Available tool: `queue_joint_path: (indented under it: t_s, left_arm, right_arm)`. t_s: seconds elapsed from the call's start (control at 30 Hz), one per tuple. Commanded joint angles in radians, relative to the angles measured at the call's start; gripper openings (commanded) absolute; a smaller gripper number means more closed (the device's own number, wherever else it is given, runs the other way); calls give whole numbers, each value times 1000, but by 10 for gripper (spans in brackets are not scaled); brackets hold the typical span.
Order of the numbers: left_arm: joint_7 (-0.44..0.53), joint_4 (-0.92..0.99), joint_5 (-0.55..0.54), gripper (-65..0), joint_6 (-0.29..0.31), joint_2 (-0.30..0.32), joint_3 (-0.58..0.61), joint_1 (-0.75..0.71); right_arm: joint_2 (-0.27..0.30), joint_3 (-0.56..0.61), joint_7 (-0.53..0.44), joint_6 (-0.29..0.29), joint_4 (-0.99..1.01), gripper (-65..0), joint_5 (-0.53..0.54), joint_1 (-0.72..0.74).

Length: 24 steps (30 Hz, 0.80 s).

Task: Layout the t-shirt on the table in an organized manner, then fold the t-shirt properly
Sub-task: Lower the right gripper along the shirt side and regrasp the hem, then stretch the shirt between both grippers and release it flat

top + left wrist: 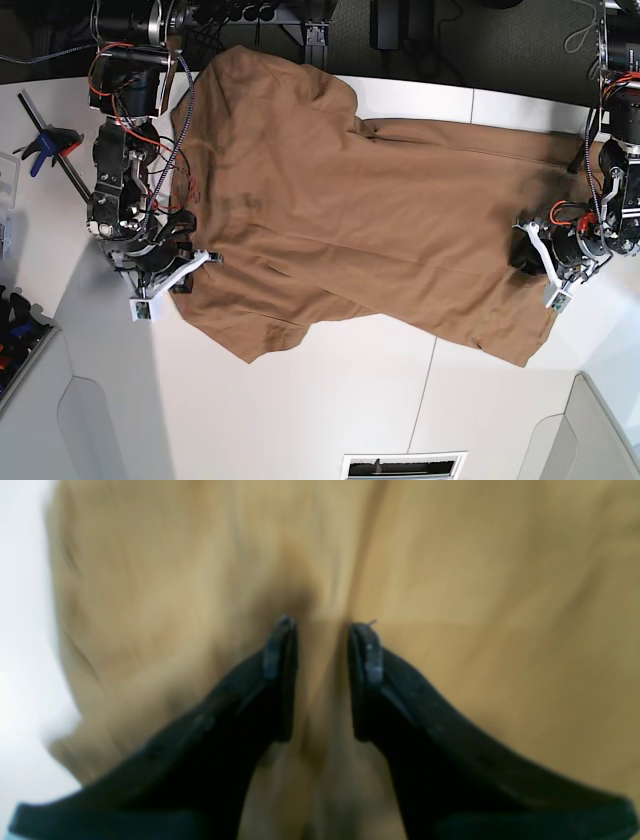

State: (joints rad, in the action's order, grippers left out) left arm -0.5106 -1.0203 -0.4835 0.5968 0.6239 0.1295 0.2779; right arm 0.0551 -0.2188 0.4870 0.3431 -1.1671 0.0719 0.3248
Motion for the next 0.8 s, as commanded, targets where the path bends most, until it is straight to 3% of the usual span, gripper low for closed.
queue_joint_path:
  t_s: [0.0,0.33,0.43,0.67,0.77]
  left_arm:
    - [-1,3,15,-474,-34,28,-11,30]
    - [-85,5,-74,-474,-30,104,-14,18]
    - [-85,-16,-108,-474,1,111,-14,18]
    - [-123,-67,-116,-474,3,114,-14,18]
    - [-149,-68,-175,-474,27,125,-19,18]
  right_arm:
    - [15,-3,-21,2,-14,-650,11,24]
    - [87,-3,-8,2,-5,-650,7,16]
    - [97,-3,-3,1,-16,-650,26,15]
    - [97,-4,107,1,-193,-650,109,-23]
    - [97,-4,161,1,-290,-650,156,-72]
